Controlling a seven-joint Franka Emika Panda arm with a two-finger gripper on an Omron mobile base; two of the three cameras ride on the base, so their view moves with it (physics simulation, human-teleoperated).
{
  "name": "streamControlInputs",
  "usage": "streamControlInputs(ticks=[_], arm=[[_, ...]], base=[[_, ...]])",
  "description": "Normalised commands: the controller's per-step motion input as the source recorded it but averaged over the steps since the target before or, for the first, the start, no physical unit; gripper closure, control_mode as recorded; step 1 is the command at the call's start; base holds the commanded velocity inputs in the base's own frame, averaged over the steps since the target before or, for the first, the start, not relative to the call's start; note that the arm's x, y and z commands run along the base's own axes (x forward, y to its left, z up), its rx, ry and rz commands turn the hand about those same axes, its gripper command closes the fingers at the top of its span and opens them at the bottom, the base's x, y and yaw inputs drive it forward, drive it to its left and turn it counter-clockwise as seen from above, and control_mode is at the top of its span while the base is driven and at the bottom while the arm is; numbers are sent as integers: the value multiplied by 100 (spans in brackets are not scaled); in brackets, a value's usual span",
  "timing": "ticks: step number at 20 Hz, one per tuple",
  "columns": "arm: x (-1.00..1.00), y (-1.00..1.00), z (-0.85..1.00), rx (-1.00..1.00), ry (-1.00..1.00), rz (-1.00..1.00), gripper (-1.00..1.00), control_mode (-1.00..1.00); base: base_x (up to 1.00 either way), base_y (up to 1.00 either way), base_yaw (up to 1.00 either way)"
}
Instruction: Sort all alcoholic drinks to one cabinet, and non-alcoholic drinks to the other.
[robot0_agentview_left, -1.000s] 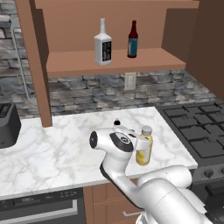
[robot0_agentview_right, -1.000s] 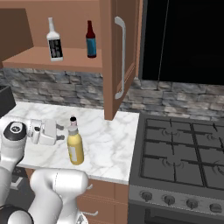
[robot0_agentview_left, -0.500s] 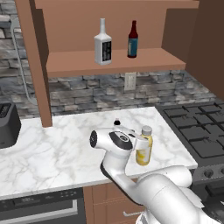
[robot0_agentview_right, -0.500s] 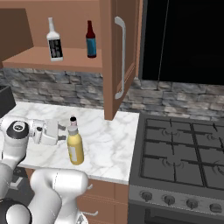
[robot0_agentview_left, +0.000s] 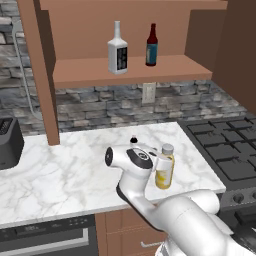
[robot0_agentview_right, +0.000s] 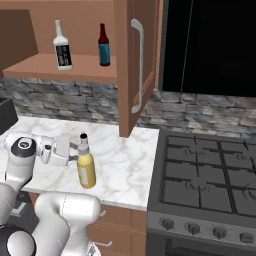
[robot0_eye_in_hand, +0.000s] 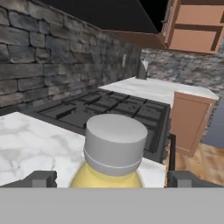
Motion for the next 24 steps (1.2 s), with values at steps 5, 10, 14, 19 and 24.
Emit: streamControlInputs(ticks=[5,10,14,19,24], arm=[[7,-6,-2,0,0,-1,-100,-100],[12,-5,-6,0,0,0,-100,-100],[4,-14,-6,0,0,0,-100,-100],[4,-16,-4,0,0,0,-100,-100],[7,-14,-3,0,1,0,-100,-100]], base=[[0,0,0],[0,0,0],[0,0,0],[0,0,0],[0,0,0]])
